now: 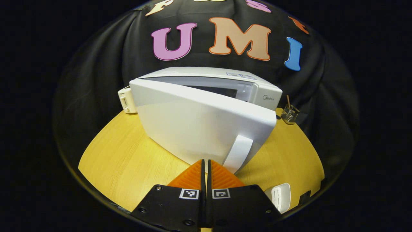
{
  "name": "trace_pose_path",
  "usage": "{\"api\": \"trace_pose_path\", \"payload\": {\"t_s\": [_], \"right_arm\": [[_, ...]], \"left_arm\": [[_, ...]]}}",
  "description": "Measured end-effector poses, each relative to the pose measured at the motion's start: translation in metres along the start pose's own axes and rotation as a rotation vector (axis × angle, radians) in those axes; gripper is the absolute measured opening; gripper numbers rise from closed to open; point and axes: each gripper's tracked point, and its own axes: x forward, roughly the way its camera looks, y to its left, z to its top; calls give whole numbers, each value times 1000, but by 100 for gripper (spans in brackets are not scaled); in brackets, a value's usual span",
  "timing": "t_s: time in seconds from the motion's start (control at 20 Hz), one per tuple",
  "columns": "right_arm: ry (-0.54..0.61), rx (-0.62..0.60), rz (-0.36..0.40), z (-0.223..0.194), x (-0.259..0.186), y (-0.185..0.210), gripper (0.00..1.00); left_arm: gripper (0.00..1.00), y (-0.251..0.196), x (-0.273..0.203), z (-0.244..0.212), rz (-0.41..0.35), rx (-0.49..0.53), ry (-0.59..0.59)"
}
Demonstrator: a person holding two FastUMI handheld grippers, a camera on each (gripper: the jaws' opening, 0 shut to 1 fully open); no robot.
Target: Open the microwave oven with the left hand, put the food in, and close the microwave oven.
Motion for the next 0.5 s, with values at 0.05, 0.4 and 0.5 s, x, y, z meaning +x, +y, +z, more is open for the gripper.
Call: {"api": "trace_pose_path", "payload": {"t_s": [0.05,0.4,0.5], "right_arm": [[1,-2,-3,0,-1,0,97],[18,-2,-21,-4,0,-11,96],[18,-1,-32,-5,2,-16,96]], "left_arm": [[1,-4,5,5,-8,-2,-5],[1,-26,45,44,-41,-15,-43],[1,-32,56,47,-52,15,-35]]}}
